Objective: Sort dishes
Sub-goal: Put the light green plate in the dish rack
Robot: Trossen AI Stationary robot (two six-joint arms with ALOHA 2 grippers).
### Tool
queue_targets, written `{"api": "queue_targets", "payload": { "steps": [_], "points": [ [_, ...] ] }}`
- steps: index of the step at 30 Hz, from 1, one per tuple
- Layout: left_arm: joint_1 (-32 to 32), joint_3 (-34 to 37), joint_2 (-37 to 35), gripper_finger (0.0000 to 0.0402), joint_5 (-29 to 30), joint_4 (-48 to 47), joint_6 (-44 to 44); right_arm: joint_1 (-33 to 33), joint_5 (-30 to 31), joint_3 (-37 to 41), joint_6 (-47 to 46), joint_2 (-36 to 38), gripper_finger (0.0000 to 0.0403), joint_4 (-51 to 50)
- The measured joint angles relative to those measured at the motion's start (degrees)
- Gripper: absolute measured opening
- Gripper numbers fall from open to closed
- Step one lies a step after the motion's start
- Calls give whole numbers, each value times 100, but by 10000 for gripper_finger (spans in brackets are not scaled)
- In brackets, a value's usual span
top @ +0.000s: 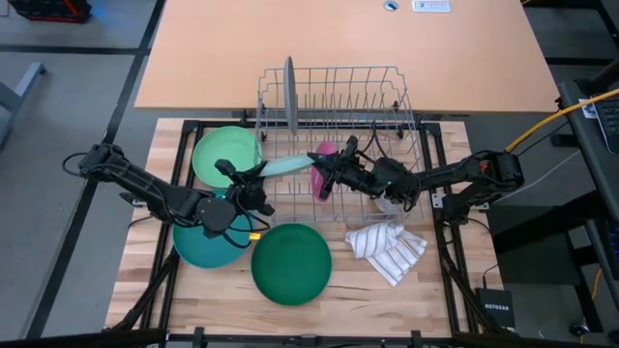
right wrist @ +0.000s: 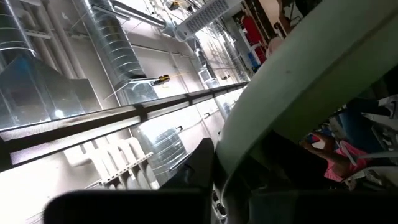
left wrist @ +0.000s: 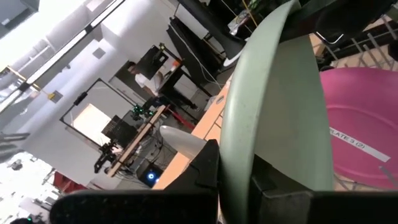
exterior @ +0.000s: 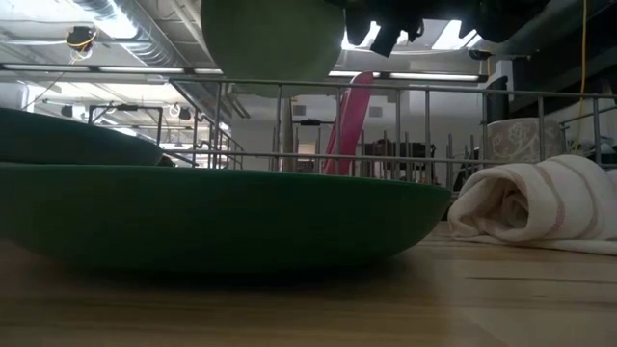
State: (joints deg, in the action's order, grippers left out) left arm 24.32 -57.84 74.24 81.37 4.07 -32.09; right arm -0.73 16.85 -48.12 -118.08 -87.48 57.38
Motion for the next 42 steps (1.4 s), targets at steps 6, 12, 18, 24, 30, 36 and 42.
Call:
{"api": "queue_targets", "payload": {
  "steps": [6,12,18,24,30,36,42],
  "points": [
    [2,2,0,25,-29,3,-145,-4,-94,0,153,0,11,7],
    [14,13,-84,103,-212,516,-486,-9,-407,-7,557,2,11,76],
    [218,13,-164,168,-158,1672,-658,-11,-864,-11,1236,2,11,605],
    [638,13,-166,182,-65,2185,-1348,-4,-1305,-11,1539,2,11,780],
    [1086,13,-170,182,6,1973,-1741,-46,-1515,-6,1815,2,11,787],
    [1377,11,-170,182,240,1917,-1923,-120,-1583,2,1971,0,11,746],
    [1524,-15,-194,182,877,1945,-2538,-122,-1981,39,2119,-31,11,461]
  ]
}}
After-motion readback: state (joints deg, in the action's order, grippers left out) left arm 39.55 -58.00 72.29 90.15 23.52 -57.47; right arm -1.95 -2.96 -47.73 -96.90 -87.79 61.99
